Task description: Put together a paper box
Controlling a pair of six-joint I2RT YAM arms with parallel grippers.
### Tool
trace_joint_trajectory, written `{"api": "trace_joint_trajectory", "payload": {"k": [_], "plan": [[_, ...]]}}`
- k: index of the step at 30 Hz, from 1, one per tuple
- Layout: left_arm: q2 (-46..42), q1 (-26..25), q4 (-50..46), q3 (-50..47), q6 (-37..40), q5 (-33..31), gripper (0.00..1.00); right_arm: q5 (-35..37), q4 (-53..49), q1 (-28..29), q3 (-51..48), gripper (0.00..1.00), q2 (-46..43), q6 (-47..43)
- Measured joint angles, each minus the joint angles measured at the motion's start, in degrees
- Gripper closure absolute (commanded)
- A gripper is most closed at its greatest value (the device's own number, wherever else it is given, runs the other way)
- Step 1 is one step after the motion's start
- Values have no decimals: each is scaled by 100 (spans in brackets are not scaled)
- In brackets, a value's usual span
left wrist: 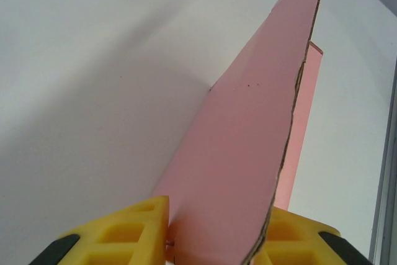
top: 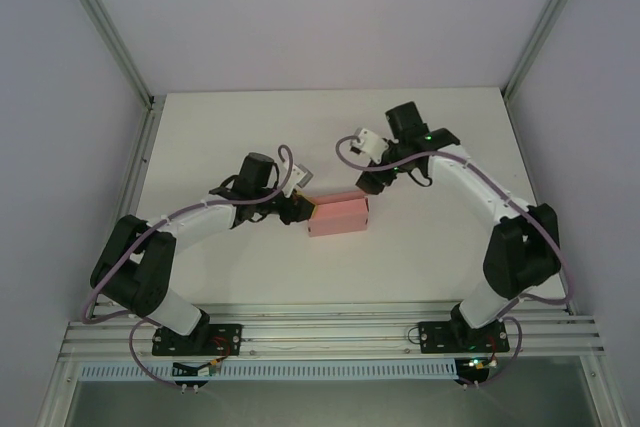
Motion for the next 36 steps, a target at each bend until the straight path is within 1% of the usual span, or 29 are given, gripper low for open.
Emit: {"api": "trace_joint_trajectory", "payload": {"k": [5, 9, 12, 13, 15, 22, 25, 28, 31, 36], "plan": [[-2, -63, -188, 90, 140, -96, 72, -74, -448, -79, 17, 37, -7, -118], [-2, -85, -192, 98, 216, -146, 72, -136, -890, -79, 22, 41, 166, -179], [-2, -96, -229, 122, 240, -157, 73, -170, -1080, -79, 33, 54, 374, -192], [-2, -103, -243, 129, 245, -162, 73, -173, -1108, -79, 35, 61, 415, -197], [-2, -116, -289, 146, 260, -177, 72, -181, -1165, -79, 46, 70, 476, -164], [-2, -153, -376, 203, 262, -264, 73, -302, -1239, -79, 57, 92, 485, -63], [-2, -157, -374, 203, 258, -289, 72, -323, -1259, -39, 61, 99, 470, 72], [-2, -162, -367, 203, 251, -302, 73, -251, -1263, 48, 59, 100, 457, 387], [-2, -166, -369, 203, 234, -348, 73, 0, -1189, 192, 46, 100, 407, 1038], [-28, -214, -367, 208, 201, -452, 72, 448, -710, 457, -358, 100, 68, 2837]]}}
